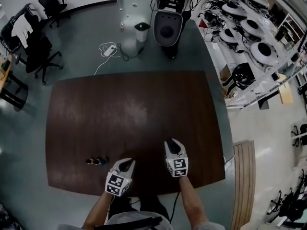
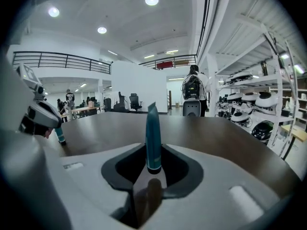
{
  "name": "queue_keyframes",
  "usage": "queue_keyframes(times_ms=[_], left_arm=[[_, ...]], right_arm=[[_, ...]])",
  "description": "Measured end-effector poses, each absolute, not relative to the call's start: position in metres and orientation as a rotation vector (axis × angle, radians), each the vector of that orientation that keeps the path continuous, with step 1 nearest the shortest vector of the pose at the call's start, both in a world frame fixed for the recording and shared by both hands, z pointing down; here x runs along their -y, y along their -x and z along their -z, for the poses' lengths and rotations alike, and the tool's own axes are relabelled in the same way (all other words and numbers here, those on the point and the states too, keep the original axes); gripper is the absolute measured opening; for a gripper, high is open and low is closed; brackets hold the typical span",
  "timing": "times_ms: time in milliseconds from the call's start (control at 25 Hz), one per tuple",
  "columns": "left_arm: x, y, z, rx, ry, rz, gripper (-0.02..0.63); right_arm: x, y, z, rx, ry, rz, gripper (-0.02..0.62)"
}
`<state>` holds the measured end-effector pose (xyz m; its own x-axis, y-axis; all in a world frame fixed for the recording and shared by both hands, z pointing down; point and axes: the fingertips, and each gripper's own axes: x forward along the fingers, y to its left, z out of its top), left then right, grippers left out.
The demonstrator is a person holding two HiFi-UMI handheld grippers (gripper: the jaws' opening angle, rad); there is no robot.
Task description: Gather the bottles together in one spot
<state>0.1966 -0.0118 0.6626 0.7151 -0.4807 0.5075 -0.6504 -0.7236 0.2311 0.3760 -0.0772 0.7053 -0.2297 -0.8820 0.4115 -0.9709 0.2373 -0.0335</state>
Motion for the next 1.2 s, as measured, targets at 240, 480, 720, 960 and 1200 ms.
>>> queue_keyframes(times_ms=[240,480,720,960,1200], left_arm=[[0.003,-0.18,-0.66,0.917,-2.512,-0.578,0.002],[-0.003,-0.155,-0.661,0.981,-2.485,-0.56,0.002],[-0.011,-0.119,-0.655,1.059,-2.445,-0.535,0.002],[-0.02,-0.087,-0.656,1.135,-2.38,-0.521,0.002],[-0.021,-0.051,-0.661,1.209,-2.321,-0.494,0.002]], right_arm=[[0.06,-0.338,-0.697,2.28,-1.636,-0.39,0.1],[0.055,-0.294,-0.687,2.353,-1.544,-0.347,0.1],[0.044,-0.242,-0.687,2.426,-1.419,-0.351,0.099],[0.045,-0.201,-0.686,2.486,-1.303,-0.315,0.098],[0.047,-0.151,-0.683,2.548,-1.171,-0.29,0.098]])
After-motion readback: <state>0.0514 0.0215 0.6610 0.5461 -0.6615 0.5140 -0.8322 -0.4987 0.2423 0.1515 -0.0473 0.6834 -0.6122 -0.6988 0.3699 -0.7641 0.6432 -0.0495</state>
